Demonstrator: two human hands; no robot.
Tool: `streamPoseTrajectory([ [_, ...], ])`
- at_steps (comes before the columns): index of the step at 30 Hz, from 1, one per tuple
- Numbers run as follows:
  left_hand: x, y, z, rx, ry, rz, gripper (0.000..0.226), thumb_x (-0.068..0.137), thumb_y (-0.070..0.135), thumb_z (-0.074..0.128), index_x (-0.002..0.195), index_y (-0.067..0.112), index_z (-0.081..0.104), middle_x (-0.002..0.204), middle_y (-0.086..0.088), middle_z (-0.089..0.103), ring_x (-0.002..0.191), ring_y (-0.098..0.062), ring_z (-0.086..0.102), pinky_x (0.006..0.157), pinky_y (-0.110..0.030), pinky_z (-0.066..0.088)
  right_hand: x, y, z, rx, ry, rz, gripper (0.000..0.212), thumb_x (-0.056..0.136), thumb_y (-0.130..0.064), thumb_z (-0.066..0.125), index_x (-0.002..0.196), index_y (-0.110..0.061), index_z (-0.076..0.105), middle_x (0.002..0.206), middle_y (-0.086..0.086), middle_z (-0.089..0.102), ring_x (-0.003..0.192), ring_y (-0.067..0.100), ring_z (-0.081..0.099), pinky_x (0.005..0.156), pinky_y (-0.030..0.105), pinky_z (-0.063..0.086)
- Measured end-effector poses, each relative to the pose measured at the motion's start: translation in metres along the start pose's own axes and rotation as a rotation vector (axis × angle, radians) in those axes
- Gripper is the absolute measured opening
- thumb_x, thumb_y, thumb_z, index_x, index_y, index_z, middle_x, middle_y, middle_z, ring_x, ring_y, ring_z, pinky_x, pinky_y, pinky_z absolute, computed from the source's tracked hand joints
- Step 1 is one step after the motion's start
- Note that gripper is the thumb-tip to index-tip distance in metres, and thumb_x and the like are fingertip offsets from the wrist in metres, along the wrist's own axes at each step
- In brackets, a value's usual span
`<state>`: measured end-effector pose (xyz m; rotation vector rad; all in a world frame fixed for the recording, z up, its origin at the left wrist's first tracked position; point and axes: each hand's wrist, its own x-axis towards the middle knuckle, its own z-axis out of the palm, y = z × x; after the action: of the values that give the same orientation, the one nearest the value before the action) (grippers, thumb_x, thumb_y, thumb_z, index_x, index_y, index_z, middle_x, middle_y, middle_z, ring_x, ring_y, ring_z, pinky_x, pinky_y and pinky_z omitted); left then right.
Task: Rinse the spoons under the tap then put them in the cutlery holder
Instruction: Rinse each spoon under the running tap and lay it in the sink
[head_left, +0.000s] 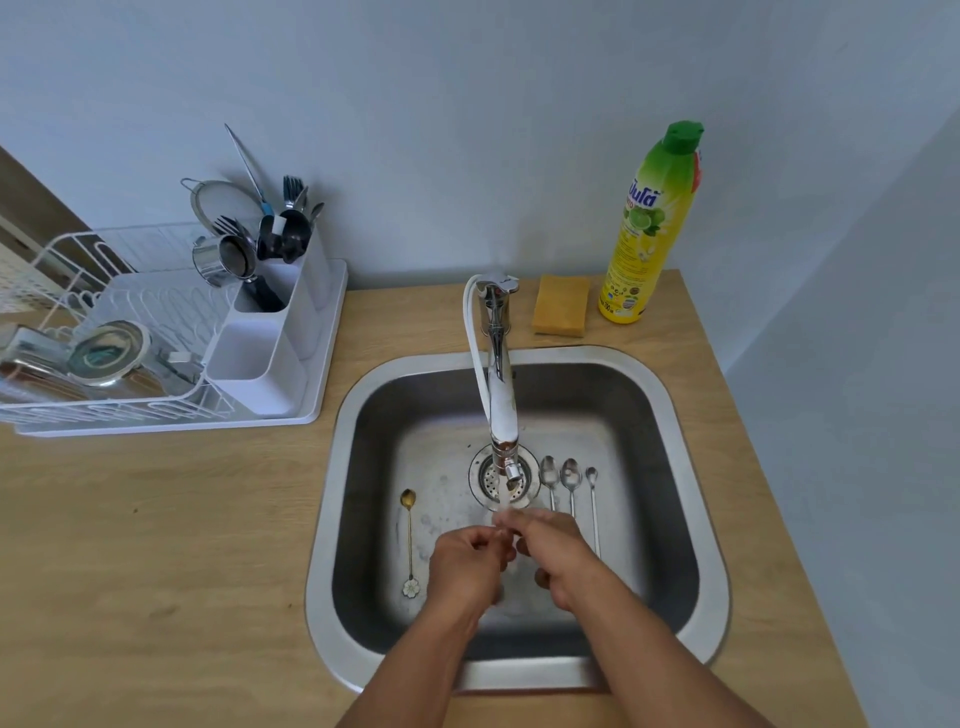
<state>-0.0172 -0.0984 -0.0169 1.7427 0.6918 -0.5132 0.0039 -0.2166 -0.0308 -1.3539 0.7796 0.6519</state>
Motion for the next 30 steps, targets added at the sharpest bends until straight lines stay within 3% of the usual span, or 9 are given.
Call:
streamPoseTrajectory([
  [2,-0.001,0.0,0.003,0.065,-0.009,0.048,0.019,0.098,0.03,0.071,0.083,0.024,0.081,0.074,0.009,0.08,0.062,-0.01,0.069,0.061,-0.031,0.056,0.002,-0.009,-0.004,0.019,0.033,-0.004,0.012,0.087,-0.028,0.08,0.095,-0.019,0.08,0.096,-0.004,0.074,0.089,0.011,0.059,0.056,0.027,0.032],
  [5,-0.003,-0.001,0.006,0.149,-0.023,0.123,0.022,0.099,0.033,0.069,0.081,0.026,0.08,0.075,0.013,0.079,0.065,-0.003,0.07,0.068,-0.025,0.054,0.005,-0.021,-0.008,0.046,0.062,-0.046,0.011,0.088,-0.031,0.081,0.093,-0.022,0.077,0.09,-0.009,0.071,0.083,0.009,0.057,0.057,0.028,0.033],
  [9,0.003,0.007,0.001,0.175,-0.063,0.088,0.026,0.1,0.028,0.066,0.078,0.022,0.08,0.073,0.004,0.08,0.065,-0.008,0.069,0.066,-0.029,0.053,0.004,-0.017,-0.007,-0.016,0.046,-0.149,0.004,0.088,-0.022,0.082,0.085,-0.022,0.078,0.081,-0.011,0.074,0.078,0.005,0.061,0.065,0.023,0.043],
  [13,0.012,0.023,-0.005,0.037,0.053,0.068,0.025,0.1,0.023,0.055,0.089,0.02,0.077,0.089,0.003,0.078,0.089,-0.012,0.07,0.083,-0.033,0.056,-0.001,-0.001,-0.005,-0.185,0.033,-0.289,0.019,0.09,-0.009,0.073,0.077,-0.019,0.08,0.078,-0.01,0.08,0.078,0.012,0.071,0.077,0.029,0.059],
  [17,0.017,0.035,0.002,-0.064,-0.02,0.048,0.023,0.094,0.008,0.064,0.075,0.013,0.077,0.06,0.002,0.072,0.049,-0.005,0.062,0.048,-0.018,0.049,-0.005,0.003,-0.005,-0.387,0.029,-0.373,0.027,0.093,-0.03,0.069,0.069,-0.023,0.077,0.071,-0.01,0.078,0.073,0.014,0.075,0.079,0.038,0.061],
  [19,0.021,0.036,0.003,-0.139,-0.015,-0.011,0.023,0.093,0.007,0.068,0.074,0.016,0.078,0.058,0.002,0.072,0.047,-0.003,0.06,0.045,-0.017,0.047,-0.009,-0.001,-0.006,-0.39,0.025,-0.382,0.029,0.095,-0.04,0.07,0.074,-0.021,0.078,0.075,-0.012,0.079,0.077,0.006,0.076,0.082,0.035,0.06],
  [23,0.034,0.043,-0.001,-0.378,0.041,-0.171,0.01,0.096,0.024,0.072,0.093,0.02,0.081,0.075,0.005,0.081,0.082,-0.013,0.073,0.081,-0.04,0.057,-0.019,0.003,-0.018,-0.445,-0.022,-0.332,0.03,0.095,-0.045,0.069,0.081,-0.022,0.079,0.079,-0.015,0.08,0.076,0.002,0.074,0.078,0.031,0.06],
  [27,0.033,0.036,0.0,-0.426,-0.048,-0.21,0.017,0.1,0.031,0.067,0.105,0.021,0.08,0.09,0.005,0.083,0.096,-0.014,0.074,0.095,-0.046,0.057,-0.025,0.009,-0.028,-0.465,-0.018,-0.326,0.028,0.096,-0.041,0.069,0.079,-0.021,0.08,0.079,-0.013,0.08,0.079,0.009,0.075,0.085,0.037,0.061],
  [30,0.023,0.023,0.009,-0.357,-0.155,-0.209,0.016,0.095,0.036,0.073,0.092,0.026,0.084,0.094,0.002,0.083,0.087,-0.013,0.071,0.096,-0.045,0.057,-0.023,-0.001,-0.026,-0.444,0.013,-0.35,0.028,0.095,-0.038,0.069,0.077,-0.02,0.08,0.077,-0.008,0.08,0.078,0.015,0.075,0.084,0.041,0.06],
])
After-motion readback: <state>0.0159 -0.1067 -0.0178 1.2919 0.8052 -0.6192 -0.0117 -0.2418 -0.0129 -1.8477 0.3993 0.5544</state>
